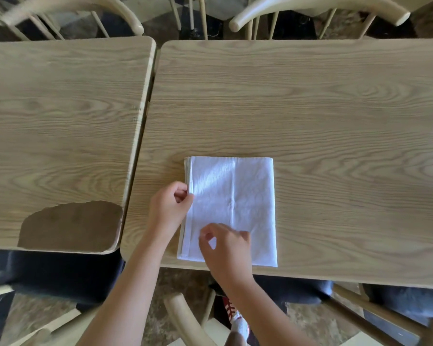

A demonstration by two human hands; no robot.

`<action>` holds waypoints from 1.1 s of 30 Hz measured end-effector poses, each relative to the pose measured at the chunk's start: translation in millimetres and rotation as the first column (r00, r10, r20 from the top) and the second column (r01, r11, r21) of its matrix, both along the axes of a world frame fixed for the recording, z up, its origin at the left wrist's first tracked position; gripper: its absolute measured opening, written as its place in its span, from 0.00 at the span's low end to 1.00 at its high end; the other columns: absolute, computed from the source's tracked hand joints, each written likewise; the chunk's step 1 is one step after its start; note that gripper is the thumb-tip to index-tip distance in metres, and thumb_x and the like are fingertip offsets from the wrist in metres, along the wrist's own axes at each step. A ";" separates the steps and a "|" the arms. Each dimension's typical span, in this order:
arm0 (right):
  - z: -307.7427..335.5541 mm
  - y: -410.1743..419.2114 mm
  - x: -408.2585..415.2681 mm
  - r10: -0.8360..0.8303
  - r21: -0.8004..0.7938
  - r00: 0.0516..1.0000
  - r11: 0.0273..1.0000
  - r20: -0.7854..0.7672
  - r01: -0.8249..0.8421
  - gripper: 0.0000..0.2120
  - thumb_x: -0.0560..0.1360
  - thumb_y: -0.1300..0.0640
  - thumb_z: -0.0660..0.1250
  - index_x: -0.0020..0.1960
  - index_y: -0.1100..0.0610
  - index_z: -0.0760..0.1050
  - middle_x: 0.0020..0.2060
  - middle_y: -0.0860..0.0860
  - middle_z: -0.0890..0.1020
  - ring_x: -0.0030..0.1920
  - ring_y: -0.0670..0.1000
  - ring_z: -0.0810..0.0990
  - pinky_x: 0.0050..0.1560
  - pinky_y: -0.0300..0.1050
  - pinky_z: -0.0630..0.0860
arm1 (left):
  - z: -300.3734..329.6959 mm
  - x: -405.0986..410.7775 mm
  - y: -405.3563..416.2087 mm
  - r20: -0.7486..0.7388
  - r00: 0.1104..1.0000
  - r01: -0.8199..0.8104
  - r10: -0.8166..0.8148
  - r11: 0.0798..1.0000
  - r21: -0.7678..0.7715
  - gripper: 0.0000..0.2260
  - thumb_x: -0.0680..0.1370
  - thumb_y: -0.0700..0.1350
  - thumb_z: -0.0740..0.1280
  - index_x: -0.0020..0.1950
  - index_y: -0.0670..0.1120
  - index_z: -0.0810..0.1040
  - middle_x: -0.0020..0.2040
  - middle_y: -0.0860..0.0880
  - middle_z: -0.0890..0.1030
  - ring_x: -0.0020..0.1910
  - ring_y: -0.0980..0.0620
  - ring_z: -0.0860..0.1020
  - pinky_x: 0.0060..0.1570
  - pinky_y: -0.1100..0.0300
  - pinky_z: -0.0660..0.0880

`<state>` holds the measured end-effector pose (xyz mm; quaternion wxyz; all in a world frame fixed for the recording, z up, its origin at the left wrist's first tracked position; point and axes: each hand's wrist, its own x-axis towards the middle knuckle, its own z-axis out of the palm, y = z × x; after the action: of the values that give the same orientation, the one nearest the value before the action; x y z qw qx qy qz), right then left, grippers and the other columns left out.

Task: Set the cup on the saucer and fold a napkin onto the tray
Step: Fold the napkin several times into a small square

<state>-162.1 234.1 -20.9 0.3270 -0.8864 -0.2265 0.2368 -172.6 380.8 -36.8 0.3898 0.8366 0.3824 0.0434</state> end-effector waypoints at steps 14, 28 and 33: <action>-6.9 -49.6 103.2 -0.490 -0.029 0.850 0.869 -0.191 0.495 0.10 0.74 0.55 0.58 0.38 0.52 0.75 0.28 0.48 0.77 0.32 0.50 0.73 0.29 0.43 0.64 | 3.6 0.6 6.4 -0.051 0.996 -0.066 0.070 0.995 0.075 0.03 0.71 0.41 0.71 0.39 0.48 0.80 0.32 0.60 0.78 0.34 0.64 0.76 0.32 0.73 0.65; -13.1 -150.4 149.5 -0.609 -0.124 0.793 0.786 0.007 0.605 0.04 0.72 0.54 0.67 0.41 0.52 0.80 0.32 0.47 0.79 0.37 0.51 0.75 0.34 0.40 0.66 | -10.8 42.9 -94.6 0.025 0.995 0.091 -0.092 0.995 0.043 0.06 0.71 0.40 0.69 0.37 0.49 0.74 0.31 0.56 0.75 0.31 0.56 0.73 0.33 0.58 0.71; -14.4 -159.8 154.5 -0.590 -0.142 0.804 0.792 0.075 0.594 0.02 0.71 0.54 0.68 0.40 0.51 0.78 0.32 0.45 0.77 0.43 0.56 0.77 0.51 0.52 0.71 | -10.3 47.3 -111.0 0.003 0.991 0.132 -0.134 0.981 0.141 0.06 0.72 0.42 0.70 0.37 0.46 0.74 0.31 0.53 0.76 0.31 0.50 0.75 0.37 0.50 0.74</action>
<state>-7.6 74.3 -35.3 0.3101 -0.9389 0.0772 0.1277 -125.3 269.8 -47.1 0.3345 0.8854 0.3191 0.0493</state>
